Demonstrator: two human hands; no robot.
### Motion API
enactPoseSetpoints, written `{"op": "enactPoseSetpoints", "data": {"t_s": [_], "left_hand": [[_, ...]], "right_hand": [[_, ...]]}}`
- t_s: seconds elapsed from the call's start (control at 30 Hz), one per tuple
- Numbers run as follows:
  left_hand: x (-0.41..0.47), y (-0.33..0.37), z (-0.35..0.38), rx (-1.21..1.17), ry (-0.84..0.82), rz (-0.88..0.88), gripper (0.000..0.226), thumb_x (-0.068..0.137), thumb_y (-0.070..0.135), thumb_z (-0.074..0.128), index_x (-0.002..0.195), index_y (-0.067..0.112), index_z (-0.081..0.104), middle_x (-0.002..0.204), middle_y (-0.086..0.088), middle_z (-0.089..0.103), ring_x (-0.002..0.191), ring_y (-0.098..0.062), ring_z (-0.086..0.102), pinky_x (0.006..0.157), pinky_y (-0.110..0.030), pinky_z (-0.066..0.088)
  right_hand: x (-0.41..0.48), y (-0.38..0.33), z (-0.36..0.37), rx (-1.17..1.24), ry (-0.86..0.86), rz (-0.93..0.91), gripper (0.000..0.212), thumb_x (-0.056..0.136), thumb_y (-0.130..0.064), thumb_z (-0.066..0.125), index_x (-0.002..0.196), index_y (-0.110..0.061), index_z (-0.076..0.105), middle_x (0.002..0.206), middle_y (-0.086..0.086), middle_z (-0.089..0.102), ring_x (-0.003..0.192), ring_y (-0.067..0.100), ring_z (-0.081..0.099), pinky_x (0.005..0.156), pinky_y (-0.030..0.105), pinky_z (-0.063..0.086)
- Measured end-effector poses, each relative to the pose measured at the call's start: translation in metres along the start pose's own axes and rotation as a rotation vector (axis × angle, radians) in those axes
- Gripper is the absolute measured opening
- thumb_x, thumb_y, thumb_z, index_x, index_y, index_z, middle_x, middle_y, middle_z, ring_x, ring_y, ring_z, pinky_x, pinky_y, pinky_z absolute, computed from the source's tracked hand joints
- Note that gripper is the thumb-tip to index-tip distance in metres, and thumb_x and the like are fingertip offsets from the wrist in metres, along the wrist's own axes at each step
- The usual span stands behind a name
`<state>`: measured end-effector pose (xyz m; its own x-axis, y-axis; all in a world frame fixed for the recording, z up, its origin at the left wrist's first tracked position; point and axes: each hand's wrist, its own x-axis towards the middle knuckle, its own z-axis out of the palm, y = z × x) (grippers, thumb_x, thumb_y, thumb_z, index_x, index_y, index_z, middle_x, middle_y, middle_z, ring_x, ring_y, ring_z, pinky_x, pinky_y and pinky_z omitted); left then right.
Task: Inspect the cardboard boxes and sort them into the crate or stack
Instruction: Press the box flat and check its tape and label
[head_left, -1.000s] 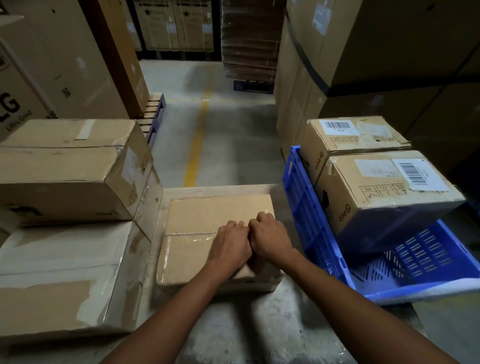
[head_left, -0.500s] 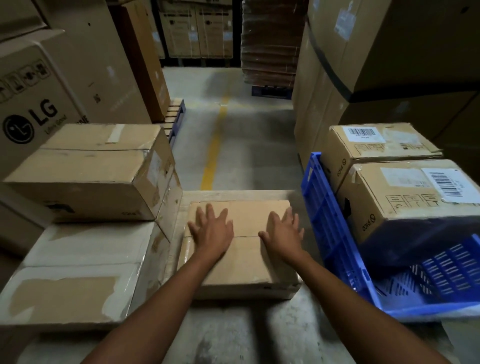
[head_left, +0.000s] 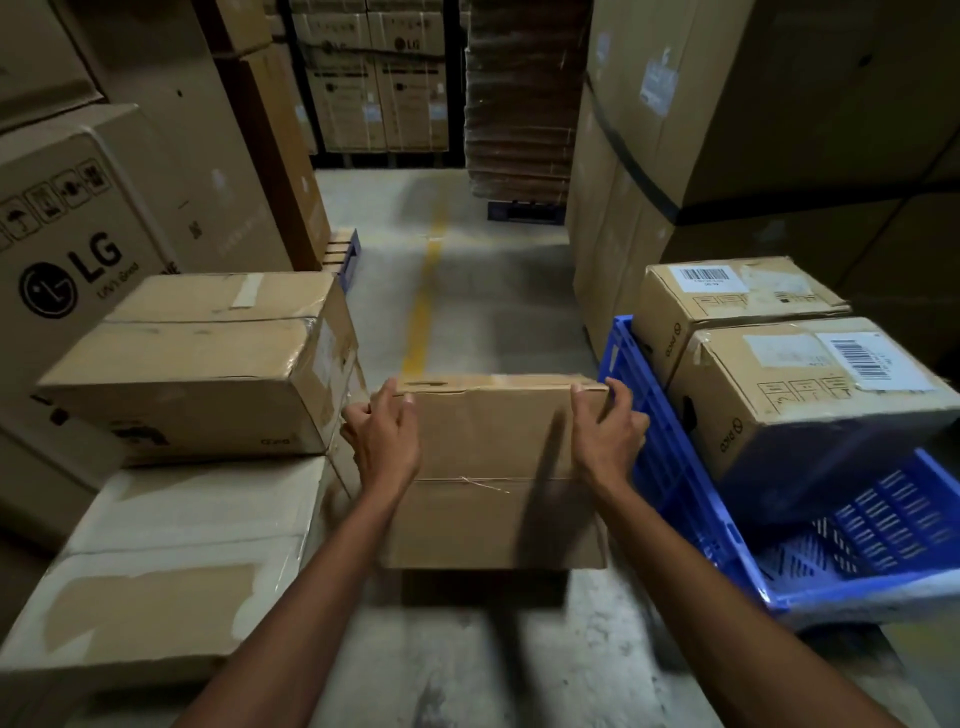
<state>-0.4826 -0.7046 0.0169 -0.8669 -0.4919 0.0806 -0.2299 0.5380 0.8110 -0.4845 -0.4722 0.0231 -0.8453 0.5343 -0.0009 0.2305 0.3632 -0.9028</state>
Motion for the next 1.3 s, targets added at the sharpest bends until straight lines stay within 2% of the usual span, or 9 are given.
{"op": "enactPoseSetpoints", "data": {"t_s": [0.3,0.37,0.43,0.53,0.63,0.87,1.03,1.13,1.3], "left_hand": [[-0.05,-0.049,-0.014,-0.031,0.102,0.16,0.024,0.096,0.029,0.058,0.117,0.019,0.058,0.116,-0.011,0.037,0.107,-0.03,0.044,0.091,-0.049,0.049],[-0.066,-0.062,-0.017,0.081,0.143,0.244,0.021,0.096,0.022,0.059,0.115,0.014,0.061,0.126,-0.018,0.041,0.112,-0.033,0.043,0.093,-0.052,0.046],[-0.076,-0.07,-0.019,0.259,0.158,0.394,0.019,0.095,0.017,0.055,0.11,0.014,0.065,0.136,-0.02,0.043,0.122,-0.037,0.042,0.098,-0.056,0.042],[-0.081,-0.075,-0.016,0.338,0.082,0.602,0.029,0.095,0.014,0.044,0.109,0.011,0.068,0.133,-0.017,0.056,0.126,-0.036,0.05,0.102,-0.058,0.04],[-0.084,-0.077,-0.017,0.394,0.052,0.631,0.036,0.096,0.025,0.04,0.114,0.013,0.068,0.129,-0.011,0.063,0.125,-0.03,0.056,0.105,-0.055,0.039],[-0.059,-0.047,-0.032,0.563,-0.069,0.661,0.015,0.09,0.024,0.057,0.095,0.015,0.067,0.098,-0.007,0.062,0.091,-0.026,0.056,0.079,-0.04,0.047],[-0.032,-0.021,-0.02,0.591,-0.361,0.609,0.044,0.101,0.029,0.043,0.143,0.017,0.047,0.15,-0.01,0.043,0.14,-0.026,0.035,0.116,-0.042,0.029],[-0.027,-0.014,-0.014,0.667,-0.344,0.568,0.041,0.102,0.032,0.039,0.138,0.019,0.052,0.146,-0.006,0.048,0.136,-0.023,0.04,0.114,-0.041,0.032],[-0.028,0.012,-0.006,0.746,-0.302,0.59,0.036,0.101,0.031,0.044,0.133,0.021,0.055,0.132,-0.007,0.055,0.118,-0.027,0.052,0.099,-0.043,0.042]], "right_hand": [[-0.05,0.033,0.005,-0.108,0.12,-0.027,0.054,0.089,-0.045,0.068,0.127,-0.015,0.043,0.134,0.016,0.04,0.12,0.035,0.048,0.092,0.046,0.048],[-0.064,0.041,0.009,-0.339,0.215,-0.225,0.046,0.09,-0.035,0.062,0.128,-0.014,0.048,0.143,0.019,0.041,0.137,0.037,0.039,0.117,0.059,0.025],[-0.073,0.043,0.014,-0.482,0.187,-0.466,0.043,0.09,-0.025,0.057,0.131,-0.013,0.051,0.15,0.017,0.041,0.146,0.032,0.033,0.12,0.056,0.006],[-0.09,0.038,0.027,-0.36,-0.03,-0.719,0.033,0.091,-0.021,0.058,0.121,-0.007,0.065,0.137,0.014,0.059,0.128,0.031,0.055,0.109,0.047,0.043],[-0.104,0.034,0.039,-0.353,-0.134,-0.821,0.024,0.091,-0.025,0.055,0.1,-0.01,0.07,0.108,0.007,0.068,0.097,0.028,0.064,0.083,0.037,0.052],[-0.103,0.003,0.049,-0.804,-0.169,-0.769,0.03,0.092,-0.045,0.051,0.1,-0.017,0.057,0.102,0.006,0.056,0.092,0.025,0.051,0.074,0.041,0.043],[-0.087,-0.007,0.06,-0.926,-0.401,-0.688,0.058,0.097,-0.059,0.026,0.139,-0.025,0.044,0.15,0.013,0.038,0.139,0.034,0.033,0.109,0.057,0.028],[-0.085,0.001,0.06,-0.918,-0.449,-0.67,0.07,0.093,-0.061,0.009,0.15,-0.029,0.034,0.162,0.011,0.024,0.149,0.034,0.02,0.115,0.06,0.017],[-0.063,-0.014,0.041,-0.913,-0.466,-0.685,0.047,0.096,-0.055,0.04,0.134,-0.029,0.05,0.143,0.004,0.045,0.131,0.026,0.04,0.1,0.052,0.035]]}}
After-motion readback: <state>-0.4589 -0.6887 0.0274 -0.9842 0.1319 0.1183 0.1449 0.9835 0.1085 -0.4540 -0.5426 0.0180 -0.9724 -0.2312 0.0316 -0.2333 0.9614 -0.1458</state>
